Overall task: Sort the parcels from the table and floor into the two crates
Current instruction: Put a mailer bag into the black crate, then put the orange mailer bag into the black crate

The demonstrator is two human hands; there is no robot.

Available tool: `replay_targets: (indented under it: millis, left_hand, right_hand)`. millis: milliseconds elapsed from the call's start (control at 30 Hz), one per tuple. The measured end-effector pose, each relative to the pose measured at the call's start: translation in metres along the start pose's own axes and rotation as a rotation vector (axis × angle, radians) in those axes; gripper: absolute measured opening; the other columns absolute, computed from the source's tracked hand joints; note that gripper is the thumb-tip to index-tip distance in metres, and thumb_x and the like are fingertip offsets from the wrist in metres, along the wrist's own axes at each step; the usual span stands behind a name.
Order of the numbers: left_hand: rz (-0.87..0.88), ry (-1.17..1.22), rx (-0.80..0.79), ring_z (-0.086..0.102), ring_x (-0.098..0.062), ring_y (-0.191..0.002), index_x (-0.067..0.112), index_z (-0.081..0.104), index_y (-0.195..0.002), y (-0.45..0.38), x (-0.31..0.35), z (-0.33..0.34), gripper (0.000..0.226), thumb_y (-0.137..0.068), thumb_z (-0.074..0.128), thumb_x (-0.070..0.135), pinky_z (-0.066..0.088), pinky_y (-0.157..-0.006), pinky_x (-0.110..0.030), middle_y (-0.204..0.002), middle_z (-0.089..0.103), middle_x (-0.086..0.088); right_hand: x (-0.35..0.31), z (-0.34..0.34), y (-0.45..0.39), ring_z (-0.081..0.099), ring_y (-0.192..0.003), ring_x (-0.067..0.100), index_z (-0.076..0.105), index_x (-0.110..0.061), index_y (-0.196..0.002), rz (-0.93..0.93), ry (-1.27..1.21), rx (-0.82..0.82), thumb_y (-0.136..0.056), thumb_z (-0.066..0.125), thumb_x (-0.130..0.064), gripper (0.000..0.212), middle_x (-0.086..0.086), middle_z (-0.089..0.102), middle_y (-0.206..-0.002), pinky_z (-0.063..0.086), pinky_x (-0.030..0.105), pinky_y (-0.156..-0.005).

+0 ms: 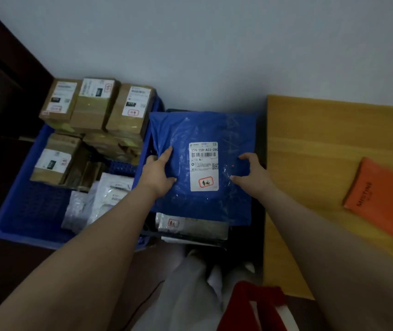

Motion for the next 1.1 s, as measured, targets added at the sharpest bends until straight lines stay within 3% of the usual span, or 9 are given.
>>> replay_targets:
  millis: [67,233,333,433,767,967,1100]
  left_hand:
    - [-0.019,0.017,-0.052,0.034,-0.032,-0.136,0.034,0.013,-0.154,0.0,-0.02,0.017,0.091,-0.086,0.071,0.016,0.03,-0.112,-0.035,-0.152,0.021,-0.013]
    - [-0.075,0.001,-0.26,0.031,-0.03,-0.139,0.034,0.0,-0.154,0.006,-0.062,0.064,0.101,-0.086,0.072,0.018,0.03,-0.112,-0.034,-0.156,0.014,-0.011]
    - [-0.128,-0.107,-0.43,0.016,-0.033,-0.145,0.029,-0.007,-0.154,0.008,-0.074,0.08,0.107,-0.084,0.074,0.031,0.023,-0.118,-0.037,-0.16,-0.004,-0.017]
    - [-0.111,-0.147,-0.431,0.012,-0.034,-0.146,0.025,-0.007,-0.154,0.0,-0.067,0.075,0.107,-0.084,0.073,0.037,0.022,-0.119,-0.041,-0.16,-0.005,-0.018]
    - [0.258,-0.228,-0.311,0.006,-0.029,-0.148,0.022,0.006,-0.155,-0.021,0.038,0.068,0.086,-0.092,0.063,0.032,0.019,-0.119,-0.046,-0.161,0.004,-0.013]
    - [0.595,-0.332,-0.278,0.002,-0.028,-0.149,0.023,0.013,-0.155,-0.001,0.153,0.115,0.078,-0.094,0.06,0.035,0.02,-0.119,-0.047,-0.161,0.009,-0.009]
    - [0.712,-0.395,-0.319,0.002,-0.027,-0.149,0.022,0.012,-0.155,0.023,0.218,0.163,0.077,-0.095,0.057,0.036,0.022,-0.117,-0.05,-0.161,0.011,-0.006]
  right_hand:
    - [0.014,0.022,-0.002,0.044,-0.122,0.033,0.038,-0.029,-0.129,0.044,0.023,-0.005,-0.085,0.069,-0.024,0.054,0.009,0.046,-0.132,0.045,0.047,-0.098]
    - [0.054,0.069,0.003,0.049,-0.109,0.024,0.039,-0.021,-0.134,0.196,0.067,-0.093,-0.086,0.071,-0.021,0.058,0.013,0.043,-0.135,0.043,0.029,-0.078]
    - [0.064,0.086,0.006,0.051,-0.118,0.027,0.046,-0.013,-0.135,0.273,0.221,-0.227,-0.089,0.067,-0.025,0.052,0.012,0.048,-0.135,0.04,0.025,-0.082]
    - [0.056,0.088,0.001,0.054,-0.115,0.026,0.053,-0.008,-0.129,0.293,0.25,-0.258,-0.092,0.064,-0.027,0.043,0.01,0.056,-0.129,0.041,0.027,-0.085]
    - [0.041,0.009,0.01,0.048,-0.126,0.027,0.041,-0.009,-0.142,0.156,0.237,-0.004,-0.097,0.055,-0.026,0.049,0.01,0.046,-0.142,0.041,0.027,-0.091]
    - [0.075,-0.067,0.035,0.042,-0.129,0.029,0.045,-0.011,-0.137,0.137,0.258,0.248,-0.097,0.054,-0.024,0.043,0.011,0.045,-0.14,0.038,0.034,-0.101]
    - [0.121,-0.12,0.061,0.037,-0.13,0.031,0.044,-0.013,-0.137,0.195,0.285,0.375,-0.095,0.056,-0.026,0.046,0.012,0.045,-0.138,0.033,0.037,-0.105]
Point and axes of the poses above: each hand's wrist, its own y-axis away from the middle knuckle, its own z-axis out of the palm, x = y × z, the point moved 4 cm from there along -y, towards the middle knuckle
